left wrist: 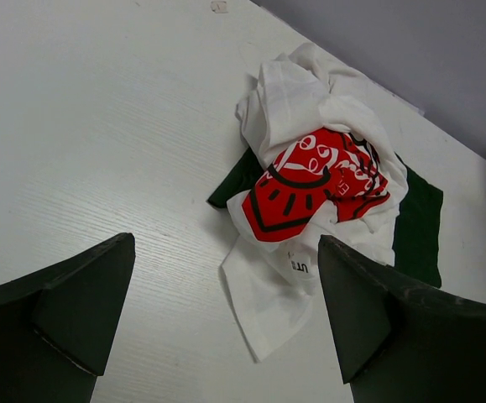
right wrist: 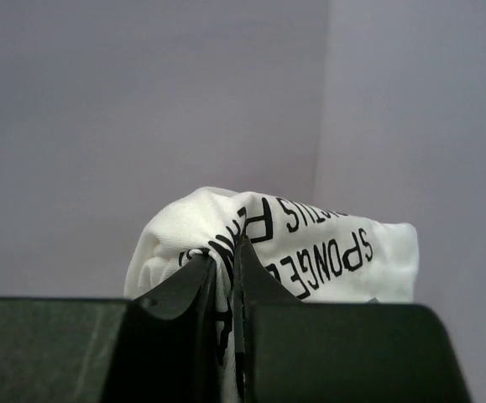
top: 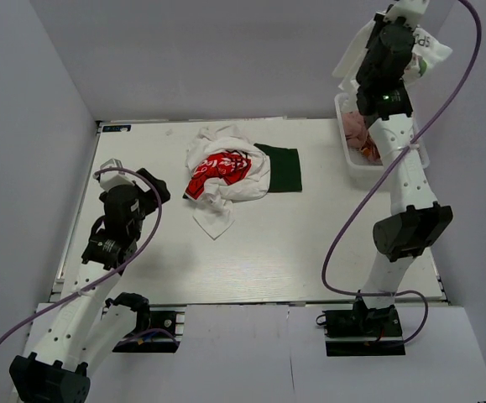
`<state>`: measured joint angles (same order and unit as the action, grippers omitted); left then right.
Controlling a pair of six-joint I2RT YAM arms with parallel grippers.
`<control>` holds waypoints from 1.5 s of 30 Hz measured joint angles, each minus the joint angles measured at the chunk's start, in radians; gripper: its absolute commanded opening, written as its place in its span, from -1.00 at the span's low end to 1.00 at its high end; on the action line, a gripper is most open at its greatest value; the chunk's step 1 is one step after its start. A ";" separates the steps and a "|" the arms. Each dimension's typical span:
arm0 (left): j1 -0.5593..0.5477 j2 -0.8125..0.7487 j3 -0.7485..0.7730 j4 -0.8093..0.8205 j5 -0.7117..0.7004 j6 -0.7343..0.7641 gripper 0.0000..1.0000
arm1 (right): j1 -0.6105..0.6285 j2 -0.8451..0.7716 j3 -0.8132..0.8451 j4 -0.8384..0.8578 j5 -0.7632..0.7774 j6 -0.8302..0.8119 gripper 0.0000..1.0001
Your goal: Fold and stack the t-shirts
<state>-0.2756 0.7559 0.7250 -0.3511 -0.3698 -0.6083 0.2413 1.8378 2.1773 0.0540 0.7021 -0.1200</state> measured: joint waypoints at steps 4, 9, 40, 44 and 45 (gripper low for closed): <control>0.000 0.003 -0.012 0.024 0.031 0.027 1.00 | -0.099 0.035 -0.015 -0.003 -0.050 0.001 -1.00; 0.000 0.015 -0.014 0.045 0.048 0.045 1.00 | -0.183 0.090 -0.150 -0.027 -0.148 0.033 -1.00; -0.001 -0.026 -0.025 0.024 0.110 0.025 1.00 | 0.529 0.161 -0.630 -0.077 -0.675 0.116 0.81; -0.001 -0.038 -0.031 0.036 0.110 0.023 1.00 | 0.579 0.311 -0.572 -0.091 -0.676 0.147 0.81; -0.001 -0.037 -0.031 0.039 0.110 0.022 1.00 | 0.586 0.326 -0.569 -0.092 -0.671 0.151 0.66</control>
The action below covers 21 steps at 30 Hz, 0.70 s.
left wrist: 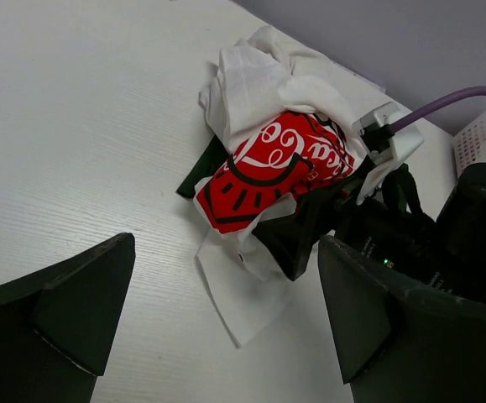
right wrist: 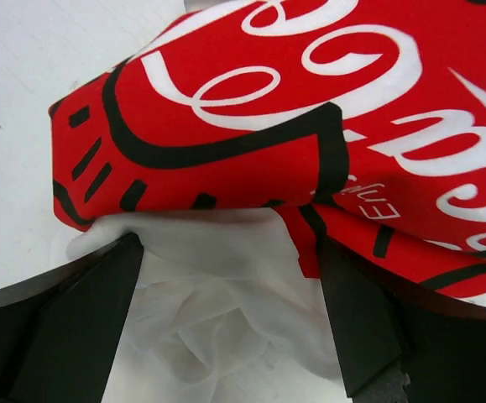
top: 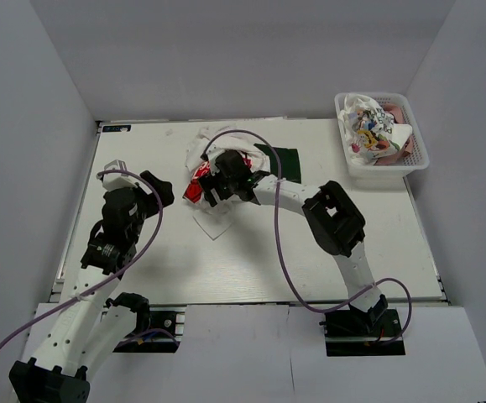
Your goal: Fold and stack the t-shirts
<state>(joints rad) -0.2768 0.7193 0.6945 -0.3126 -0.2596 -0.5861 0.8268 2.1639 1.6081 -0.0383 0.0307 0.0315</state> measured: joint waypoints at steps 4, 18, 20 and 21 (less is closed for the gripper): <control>0.000 0.006 0.000 0.003 0.014 0.001 1.00 | 0.008 0.020 0.033 -0.001 0.026 0.010 -0.86; 0.000 0.005 -0.013 0.007 0.024 -0.002 1.00 | -0.004 -0.246 0.047 -0.009 0.217 0.002 -1.00; 0.000 0.005 -0.016 0.006 0.024 -0.002 1.00 | -0.016 -0.326 0.048 0.008 0.262 -0.017 -1.00; 0.000 0.005 -0.017 0.006 0.024 -0.002 1.00 | -0.024 -0.362 0.056 0.015 0.285 -0.026 -1.00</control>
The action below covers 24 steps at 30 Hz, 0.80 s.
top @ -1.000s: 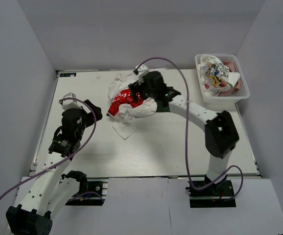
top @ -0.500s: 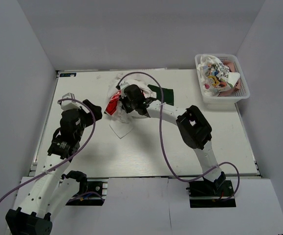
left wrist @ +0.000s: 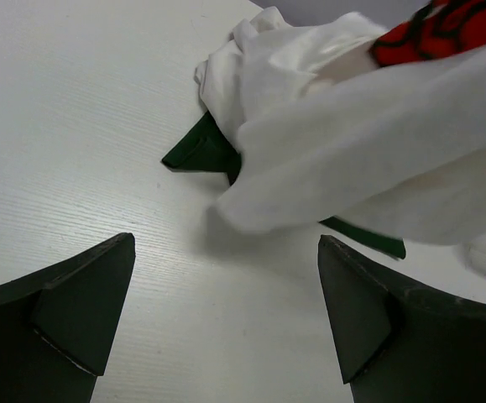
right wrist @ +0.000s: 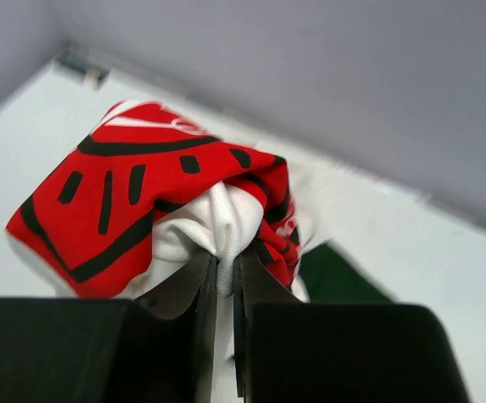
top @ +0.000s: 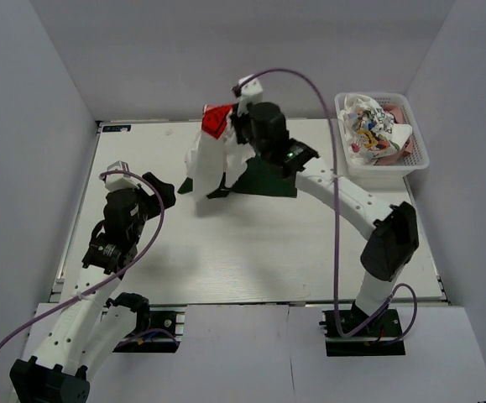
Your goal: Fold and stack the t-shirts
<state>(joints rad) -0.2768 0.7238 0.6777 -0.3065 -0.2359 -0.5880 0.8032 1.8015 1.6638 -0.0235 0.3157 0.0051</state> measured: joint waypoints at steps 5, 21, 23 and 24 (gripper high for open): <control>0.000 0.000 0.000 0.000 -0.005 0.000 1.00 | -0.093 -0.035 0.215 -0.004 0.114 -0.056 -1.00; 0.000 0.098 -0.010 0.016 -0.014 0.019 1.00 | -0.597 0.023 0.489 0.062 0.325 -0.217 -1.00; 0.000 0.118 -0.010 0.016 -0.014 0.020 1.00 | -0.657 0.027 0.447 0.050 0.320 -0.193 -1.00; 0.000 0.127 -0.010 0.015 -0.014 0.021 1.00 | -0.687 0.025 0.406 0.051 0.311 -0.175 -1.00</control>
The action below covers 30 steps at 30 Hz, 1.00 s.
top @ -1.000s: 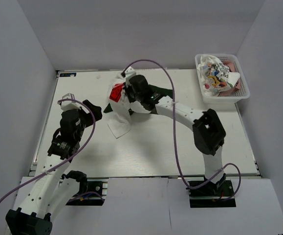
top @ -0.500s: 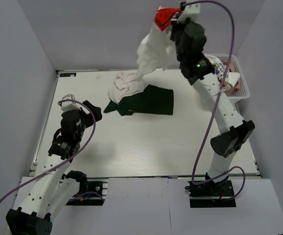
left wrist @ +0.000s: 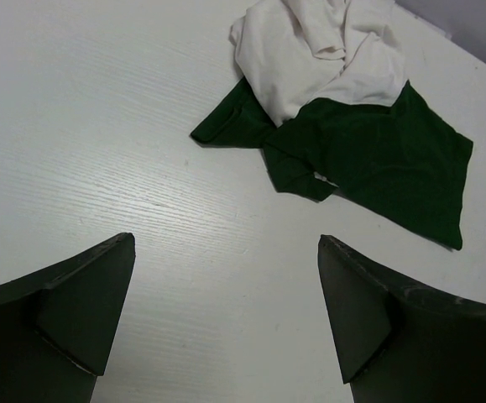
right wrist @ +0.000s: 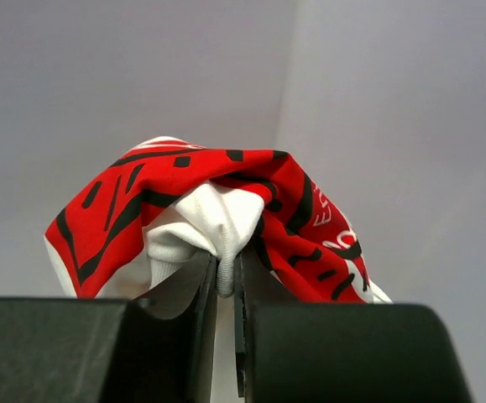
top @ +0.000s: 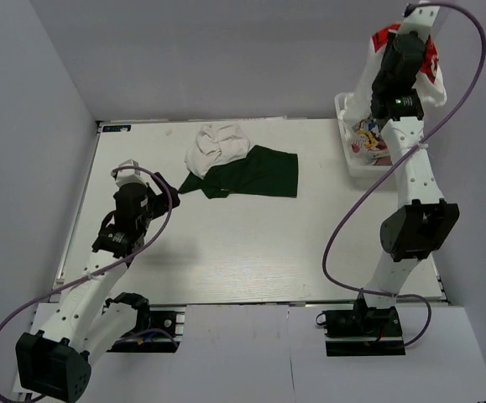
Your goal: Fold and stack the t-shirts
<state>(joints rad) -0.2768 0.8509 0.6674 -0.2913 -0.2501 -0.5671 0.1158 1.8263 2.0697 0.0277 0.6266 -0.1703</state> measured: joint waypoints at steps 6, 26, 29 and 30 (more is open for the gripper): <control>0.000 0.055 0.003 -0.001 -0.005 0.005 1.00 | -0.143 0.040 -0.356 -0.029 -0.114 0.156 -1.00; 0.005 0.677 0.393 -0.055 -0.003 -0.019 0.93 | -0.148 -0.254 -0.642 -0.088 -0.364 0.290 0.81; 0.005 0.767 0.430 -0.064 0.000 -0.021 0.90 | -0.067 -0.372 -0.717 -0.043 -0.350 0.282 0.81; 0.005 0.787 0.430 -0.069 0.001 -0.021 0.90 | -0.037 -0.396 -0.750 -0.030 -0.352 0.282 0.81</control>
<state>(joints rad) -0.2722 1.6382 1.0977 -0.3603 -0.2493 -0.5877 0.0792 1.4300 1.3197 -0.0021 0.2741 0.1112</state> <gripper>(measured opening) 0.959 0.902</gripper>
